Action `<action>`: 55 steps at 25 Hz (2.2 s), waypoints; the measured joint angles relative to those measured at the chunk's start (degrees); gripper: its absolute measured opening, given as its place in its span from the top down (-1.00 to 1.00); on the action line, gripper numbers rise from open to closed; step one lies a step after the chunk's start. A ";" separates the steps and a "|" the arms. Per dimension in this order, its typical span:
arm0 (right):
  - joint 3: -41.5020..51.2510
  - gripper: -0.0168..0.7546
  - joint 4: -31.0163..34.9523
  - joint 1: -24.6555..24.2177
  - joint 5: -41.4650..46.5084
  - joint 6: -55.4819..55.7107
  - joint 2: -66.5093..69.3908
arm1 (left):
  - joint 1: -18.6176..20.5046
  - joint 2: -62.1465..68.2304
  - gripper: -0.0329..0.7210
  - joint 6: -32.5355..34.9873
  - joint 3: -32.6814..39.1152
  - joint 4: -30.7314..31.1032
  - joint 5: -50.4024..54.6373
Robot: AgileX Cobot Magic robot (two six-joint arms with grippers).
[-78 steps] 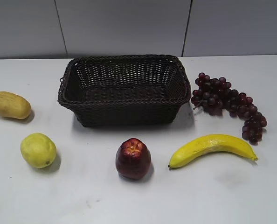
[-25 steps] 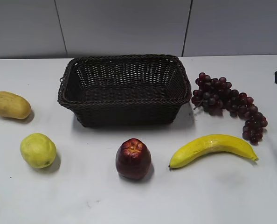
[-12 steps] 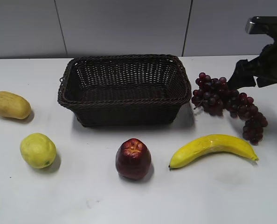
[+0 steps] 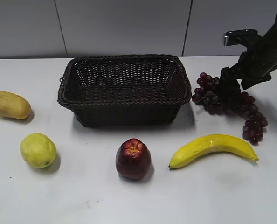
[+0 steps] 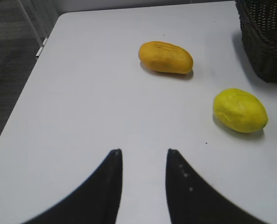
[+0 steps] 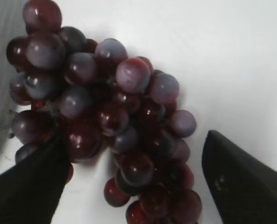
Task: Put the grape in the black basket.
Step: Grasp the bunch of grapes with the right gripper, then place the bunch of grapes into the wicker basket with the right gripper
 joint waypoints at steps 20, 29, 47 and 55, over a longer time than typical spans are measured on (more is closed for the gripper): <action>-5.61 0.17 -0.30 1.21 0.00 -1.39 8.04 | 0.00 0.00 0.29 0.00 0.00 0.00 0.00; -7.05 0.25 1.48 1.81 5.55 -1.39 4.82 | 0.00 0.00 0.29 0.00 0.00 0.00 0.00; -12.71 0.27 10.91 14.75 3.21 -1.79 -15.62 | 0.00 0.00 0.29 0.00 0.00 0.00 0.00; -12.73 0.27 11.38 21.62 -4.27 -4.73 -9.04 | 0.00 0.00 0.29 0.00 0.00 0.00 0.00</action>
